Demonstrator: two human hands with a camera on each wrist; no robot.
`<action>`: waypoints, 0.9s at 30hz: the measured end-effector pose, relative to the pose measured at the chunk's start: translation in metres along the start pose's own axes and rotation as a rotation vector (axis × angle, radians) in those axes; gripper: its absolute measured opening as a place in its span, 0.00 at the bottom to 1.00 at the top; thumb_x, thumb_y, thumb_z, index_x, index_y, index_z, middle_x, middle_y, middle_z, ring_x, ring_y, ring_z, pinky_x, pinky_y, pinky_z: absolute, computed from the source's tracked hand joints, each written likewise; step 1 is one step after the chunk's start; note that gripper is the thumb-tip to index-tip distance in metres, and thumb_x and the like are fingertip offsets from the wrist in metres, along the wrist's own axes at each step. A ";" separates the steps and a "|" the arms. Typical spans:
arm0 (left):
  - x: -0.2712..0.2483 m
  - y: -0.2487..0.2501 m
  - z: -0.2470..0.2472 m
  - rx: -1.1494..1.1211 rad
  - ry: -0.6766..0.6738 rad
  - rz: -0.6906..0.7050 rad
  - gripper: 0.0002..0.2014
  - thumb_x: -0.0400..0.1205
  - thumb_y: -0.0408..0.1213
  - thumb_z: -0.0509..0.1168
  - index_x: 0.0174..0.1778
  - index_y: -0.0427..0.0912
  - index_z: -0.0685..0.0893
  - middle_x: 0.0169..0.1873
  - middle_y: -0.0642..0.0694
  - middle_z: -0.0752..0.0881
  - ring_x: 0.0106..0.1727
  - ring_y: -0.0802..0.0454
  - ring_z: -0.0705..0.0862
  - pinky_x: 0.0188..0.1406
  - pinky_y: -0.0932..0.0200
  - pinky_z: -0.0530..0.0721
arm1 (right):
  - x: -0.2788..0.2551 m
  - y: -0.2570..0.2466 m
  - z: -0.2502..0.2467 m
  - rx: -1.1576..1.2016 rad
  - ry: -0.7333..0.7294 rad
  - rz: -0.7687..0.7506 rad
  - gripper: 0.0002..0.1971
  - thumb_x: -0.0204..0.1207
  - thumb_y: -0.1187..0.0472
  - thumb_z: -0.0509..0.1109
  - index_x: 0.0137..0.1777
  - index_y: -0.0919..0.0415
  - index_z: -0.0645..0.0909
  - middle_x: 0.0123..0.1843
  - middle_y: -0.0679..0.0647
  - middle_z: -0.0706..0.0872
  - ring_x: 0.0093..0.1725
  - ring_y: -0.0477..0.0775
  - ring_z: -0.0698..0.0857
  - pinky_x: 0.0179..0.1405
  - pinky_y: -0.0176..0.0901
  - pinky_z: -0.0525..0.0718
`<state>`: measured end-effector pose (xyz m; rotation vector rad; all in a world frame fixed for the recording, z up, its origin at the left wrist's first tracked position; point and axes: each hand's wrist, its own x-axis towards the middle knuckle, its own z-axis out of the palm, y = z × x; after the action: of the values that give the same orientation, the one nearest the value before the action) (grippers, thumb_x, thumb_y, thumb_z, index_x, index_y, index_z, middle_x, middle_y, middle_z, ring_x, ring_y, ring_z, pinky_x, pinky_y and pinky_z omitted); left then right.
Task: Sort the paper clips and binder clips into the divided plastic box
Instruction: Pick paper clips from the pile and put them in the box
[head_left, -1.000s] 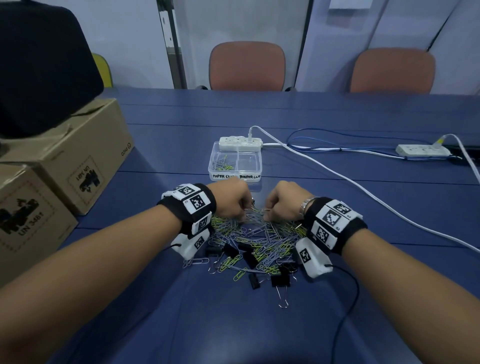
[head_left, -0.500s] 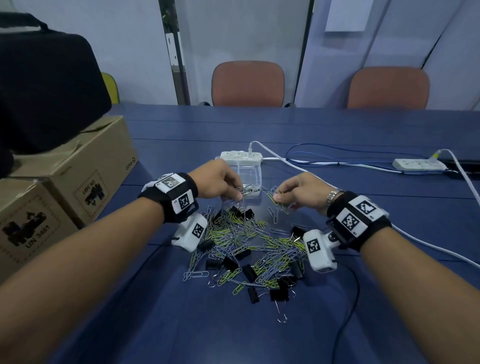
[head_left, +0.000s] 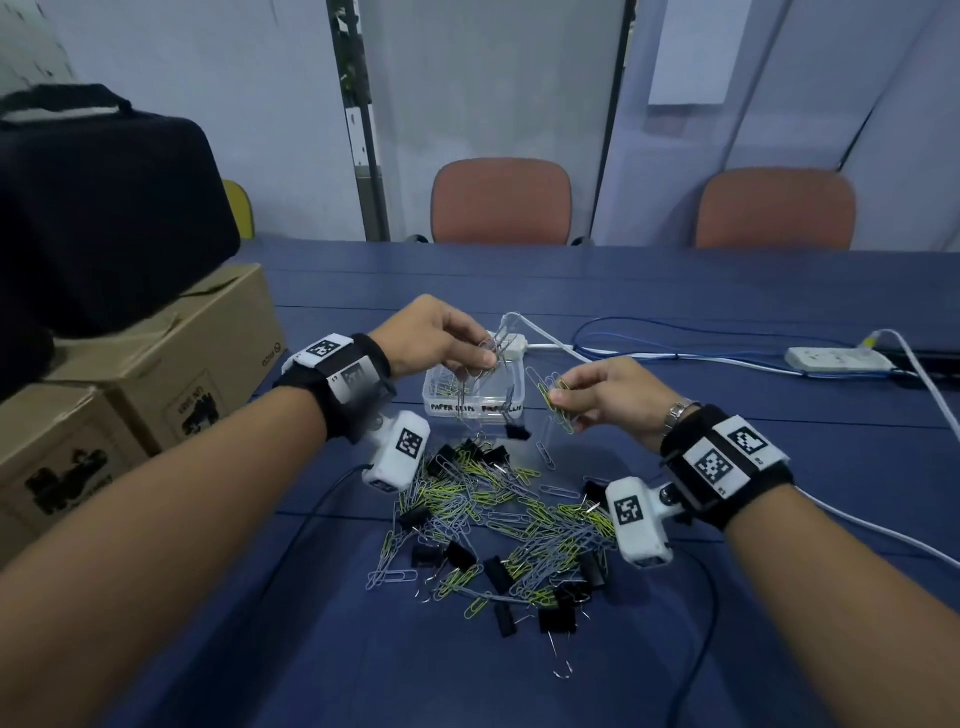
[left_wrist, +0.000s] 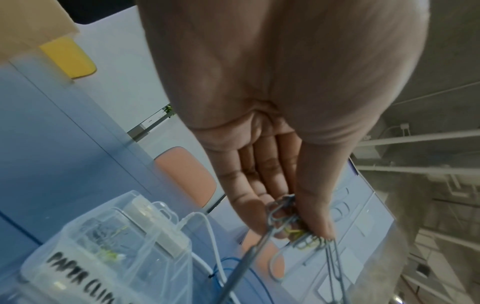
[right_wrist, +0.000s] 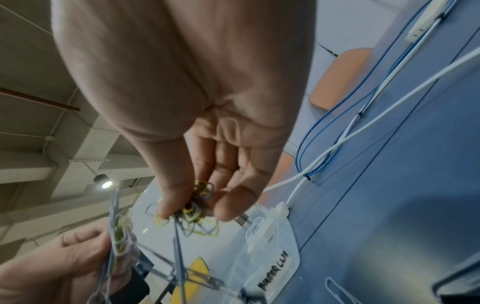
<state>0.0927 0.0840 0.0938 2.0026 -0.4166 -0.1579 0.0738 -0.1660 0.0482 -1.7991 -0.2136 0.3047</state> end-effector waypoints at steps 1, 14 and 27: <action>0.000 0.003 -0.001 -0.017 0.008 0.005 0.06 0.74 0.25 0.77 0.44 0.27 0.91 0.34 0.36 0.90 0.33 0.46 0.85 0.39 0.55 0.89 | 0.000 -0.001 0.000 0.009 0.001 -0.006 0.07 0.74 0.69 0.77 0.35 0.65 0.86 0.32 0.55 0.84 0.32 0.51 0.80 0.37 0.44 0.84; -0.010 0.018 -0.002 0.146 -0.083 -0.029 0.07 0.73 0.26 0.78 0.45 0.27 0.91 0.34 0.38 0.90 0.29 0.54 0.85 0.36 0.59 0.88 | -0.003 -0.004 0.001 0.057 0.051 -0.023 0.02 0.74 0.70 0.76 0.41 0.69 0.87 0.36 0.60 0.84 0.35 0.55 0.80 0.35 0.43 0.85; -0.015 -0.008 0.008 0.833 -0.164 -0.129 0.05 0.74 0.34 0.79 0.36 0.39 0.90 0.30 0.45 0.89 0.29 0.53 0.84 0.43 0.53 0.87 | -0.002 0.026 0.029 -0.154 0.034 0.081 0.04 0.77 0.67 0.75 0.42 0.67 0.85 0.38 0.57 0.83 0.34 0.49 0.81 0.33 0.41 0.86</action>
<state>0.0780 0.0856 0.0822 2.8522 -0.5086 -0.2592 0.0627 -0.1463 0.0162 -1.9671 -0.1428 0.3218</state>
